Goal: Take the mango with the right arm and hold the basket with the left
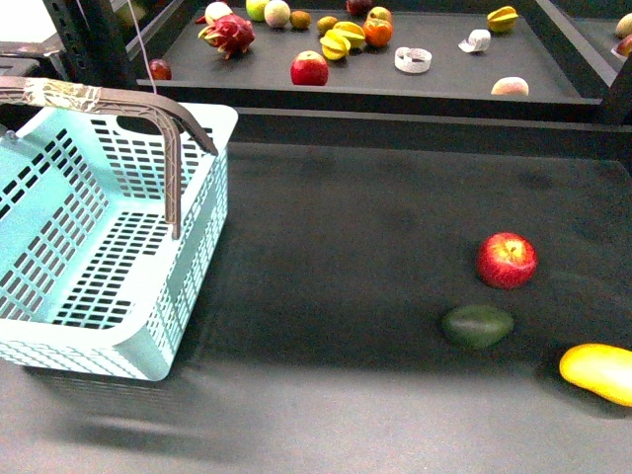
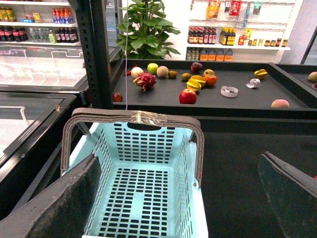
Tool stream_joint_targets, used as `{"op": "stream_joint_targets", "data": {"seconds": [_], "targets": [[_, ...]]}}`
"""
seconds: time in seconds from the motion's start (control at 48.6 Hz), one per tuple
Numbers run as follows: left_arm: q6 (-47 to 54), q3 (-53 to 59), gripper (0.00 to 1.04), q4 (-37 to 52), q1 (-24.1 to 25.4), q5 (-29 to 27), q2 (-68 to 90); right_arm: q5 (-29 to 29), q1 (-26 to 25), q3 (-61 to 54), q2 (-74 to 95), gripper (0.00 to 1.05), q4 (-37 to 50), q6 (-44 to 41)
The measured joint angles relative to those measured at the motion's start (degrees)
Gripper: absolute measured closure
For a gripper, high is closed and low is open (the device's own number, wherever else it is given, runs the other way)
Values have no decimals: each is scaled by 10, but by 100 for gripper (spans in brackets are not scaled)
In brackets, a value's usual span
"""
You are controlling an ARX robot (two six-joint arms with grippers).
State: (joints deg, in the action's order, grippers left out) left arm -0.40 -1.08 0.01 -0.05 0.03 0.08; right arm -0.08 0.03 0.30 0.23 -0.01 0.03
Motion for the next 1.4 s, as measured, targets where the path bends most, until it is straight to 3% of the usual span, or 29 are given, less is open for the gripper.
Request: {"op": "stream_joint_targets", "data": {"seconds": [0.884, 0.925, 0.987, 1.192, 1.398], "targets": [[0, 0, 6, 0, 0, 0, 0, 0, 0, 0, 0, 8, 0, 0], [-13, 0, 6, 6, 2, 19, 9, 0, 0, 0, 0, 8, 0, 0], [-54, 0, 6, 61, -9, 37, 63, 0, 0, 0, 0, 8, 0, 0], [-164, -26, 6, 316, -66, -34, 393, 0, 0, 0, 0, 8, 0, 0], [-306, -153, 6, 491, -87, -43, 788, 0, 0, 0, 0, 8, 0, 0]]}}
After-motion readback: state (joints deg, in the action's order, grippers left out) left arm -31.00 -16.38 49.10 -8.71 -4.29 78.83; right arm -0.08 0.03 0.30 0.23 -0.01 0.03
